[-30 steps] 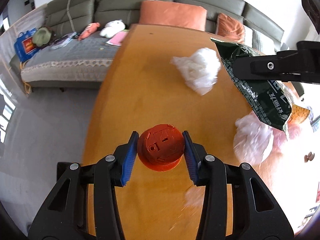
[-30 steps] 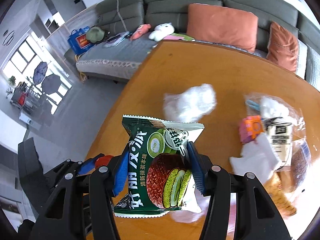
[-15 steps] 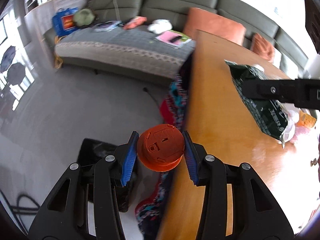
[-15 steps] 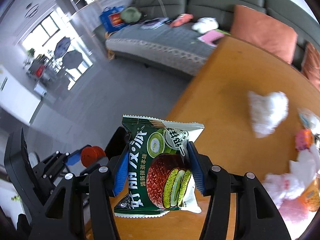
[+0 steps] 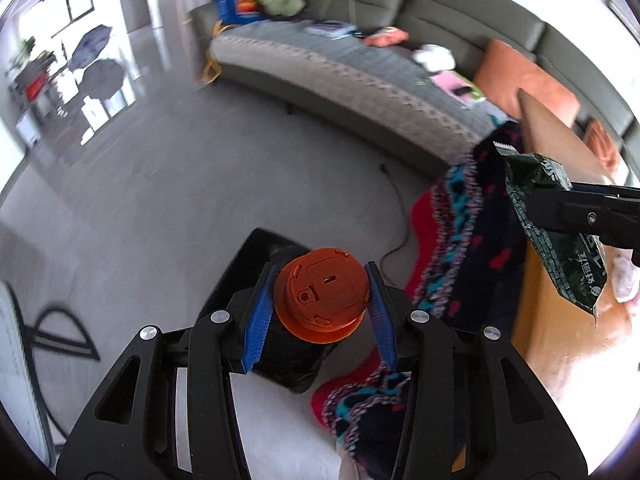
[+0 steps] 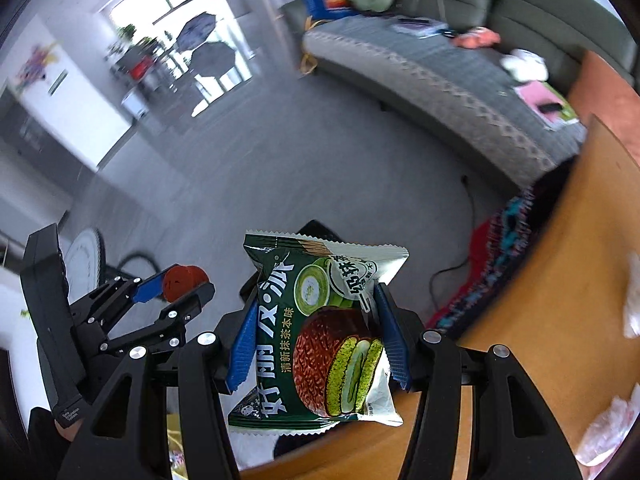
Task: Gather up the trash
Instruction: 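Carry the wrapper and red lid to the bin and release both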
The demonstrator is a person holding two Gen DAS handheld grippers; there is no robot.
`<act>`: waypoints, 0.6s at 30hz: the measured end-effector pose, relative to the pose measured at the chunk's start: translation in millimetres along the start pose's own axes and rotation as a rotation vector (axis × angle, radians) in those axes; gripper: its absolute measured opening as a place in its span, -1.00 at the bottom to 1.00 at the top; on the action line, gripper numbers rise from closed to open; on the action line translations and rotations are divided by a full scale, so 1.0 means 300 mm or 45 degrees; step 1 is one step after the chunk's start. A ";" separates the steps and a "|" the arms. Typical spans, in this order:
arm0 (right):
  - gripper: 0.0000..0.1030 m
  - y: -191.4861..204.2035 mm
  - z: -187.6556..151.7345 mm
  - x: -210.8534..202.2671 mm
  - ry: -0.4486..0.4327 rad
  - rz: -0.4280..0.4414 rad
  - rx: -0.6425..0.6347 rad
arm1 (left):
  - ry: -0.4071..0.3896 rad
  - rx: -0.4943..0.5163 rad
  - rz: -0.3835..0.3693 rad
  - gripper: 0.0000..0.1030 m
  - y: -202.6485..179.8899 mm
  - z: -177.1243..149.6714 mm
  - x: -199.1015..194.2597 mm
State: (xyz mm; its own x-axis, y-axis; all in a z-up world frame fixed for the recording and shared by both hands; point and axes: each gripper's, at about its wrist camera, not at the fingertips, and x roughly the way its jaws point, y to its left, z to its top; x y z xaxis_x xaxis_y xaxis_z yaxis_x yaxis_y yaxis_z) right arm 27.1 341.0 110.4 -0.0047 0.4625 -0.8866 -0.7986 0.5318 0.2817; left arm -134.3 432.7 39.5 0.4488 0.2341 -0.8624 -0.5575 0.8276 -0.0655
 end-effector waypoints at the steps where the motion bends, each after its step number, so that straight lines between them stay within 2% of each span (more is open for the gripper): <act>1: 0.08 0.021 0.012 0.022 0.014 0.011 -0.010 | 0.005 -0.018 0.016 -0.15 0.027 -0.005 0.001; 4: 0.12 0.095 0.065 0.093 0.076 0.048 -0.037 | 0.024 -0.057 0.043 -0.11 0.093 -0.010 0.006; 5: 0.21 0.111 0.079 0.111 0.088 0.039 -0.038 | 0.041 -0.071 0.046 0.06 0.113 -0.010 0.012; 6: 0.24 0.128 0.097 0.126 0.080 0.026 -0.040 | 0.054 -0.090 0.083 0.70 0.133 -0.007 0.017; 7: 0.26 0.136 0.112 0.130 0.073 0.018 -0.045 | 0.043 -0.113 0.132 0.88 0.156 -0.004 0.013; 8: 0.26 0.147 0.120 0.131 0.067 0.009 -0.051 | 0.008 -0.139 0.161 0.88 0.178 0.000 0.002; 14: 0.26 0.141 0.106 0.116 0.061 0.027 -0.052 | 0.008 -0.267 0.136 0.88 0.251 0.003 -0.012; 18: 0.26 0.109 0.085 0.096 0.062 0.037 -0.008 | 0.007 -0.259 0.123 0.88 0.230 -0.007 -0.020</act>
State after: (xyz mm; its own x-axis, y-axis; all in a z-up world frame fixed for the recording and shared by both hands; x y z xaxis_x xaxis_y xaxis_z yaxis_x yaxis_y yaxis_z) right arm 16.0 389.8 103.4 -0.0576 0.4426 -0.8949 -0.8013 0.5141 0.3059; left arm -176.8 487.2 39.0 0.3830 0.3044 -0.8722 -0.7273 0.6815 -0.0815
